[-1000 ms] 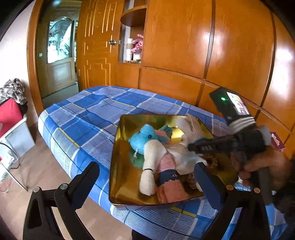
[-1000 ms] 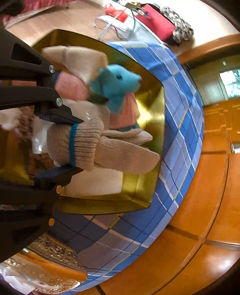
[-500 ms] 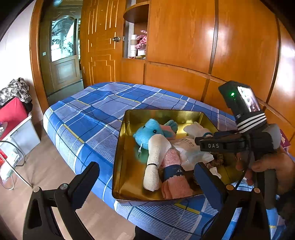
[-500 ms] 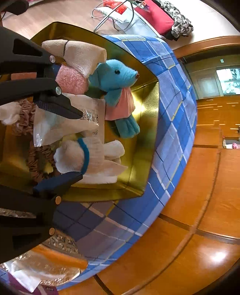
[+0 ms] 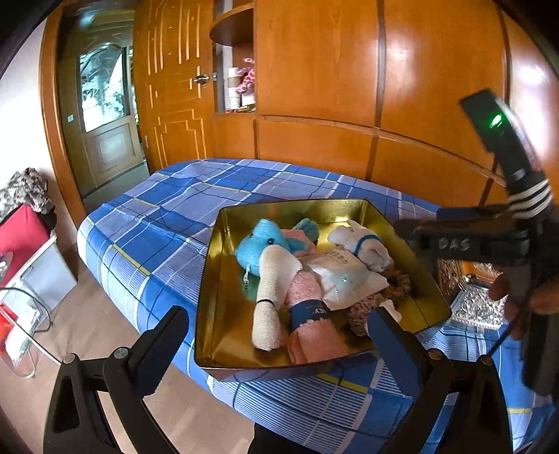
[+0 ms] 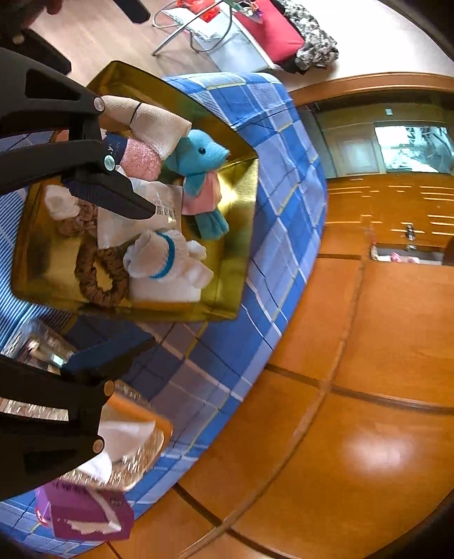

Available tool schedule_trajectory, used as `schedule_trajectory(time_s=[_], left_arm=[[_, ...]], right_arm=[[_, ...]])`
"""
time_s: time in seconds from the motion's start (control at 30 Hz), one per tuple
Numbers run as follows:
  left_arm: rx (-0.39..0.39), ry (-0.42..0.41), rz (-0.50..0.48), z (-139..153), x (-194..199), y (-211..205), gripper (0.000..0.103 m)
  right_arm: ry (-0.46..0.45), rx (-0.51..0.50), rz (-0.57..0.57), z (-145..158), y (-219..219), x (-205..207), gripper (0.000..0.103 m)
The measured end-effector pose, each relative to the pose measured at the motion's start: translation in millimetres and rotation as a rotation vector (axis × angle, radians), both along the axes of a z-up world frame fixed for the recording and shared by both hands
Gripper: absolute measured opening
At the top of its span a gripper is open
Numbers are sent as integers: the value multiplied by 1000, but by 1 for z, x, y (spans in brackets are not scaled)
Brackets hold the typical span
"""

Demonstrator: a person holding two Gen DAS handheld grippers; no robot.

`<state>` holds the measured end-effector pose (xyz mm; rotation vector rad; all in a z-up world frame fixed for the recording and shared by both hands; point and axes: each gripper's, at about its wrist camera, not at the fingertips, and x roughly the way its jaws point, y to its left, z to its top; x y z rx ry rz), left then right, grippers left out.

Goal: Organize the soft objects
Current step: 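Move the open right gripper back over the red snowman sock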

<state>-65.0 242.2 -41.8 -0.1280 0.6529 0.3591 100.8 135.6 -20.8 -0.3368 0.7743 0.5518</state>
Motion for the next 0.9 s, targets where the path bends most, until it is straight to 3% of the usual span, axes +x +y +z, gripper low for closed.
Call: schedule_trajectory(time_s=[0.57, 0.9], left_arm=[[117, -7, -90, 11, 1, -47, 103], [189, -2, -179, 20, 9, -85, 103]], right_arm=[[-163, 154, -267, 73, -161, -2, 68], [-189, 218, -485, 83, -269, 8, 68]])
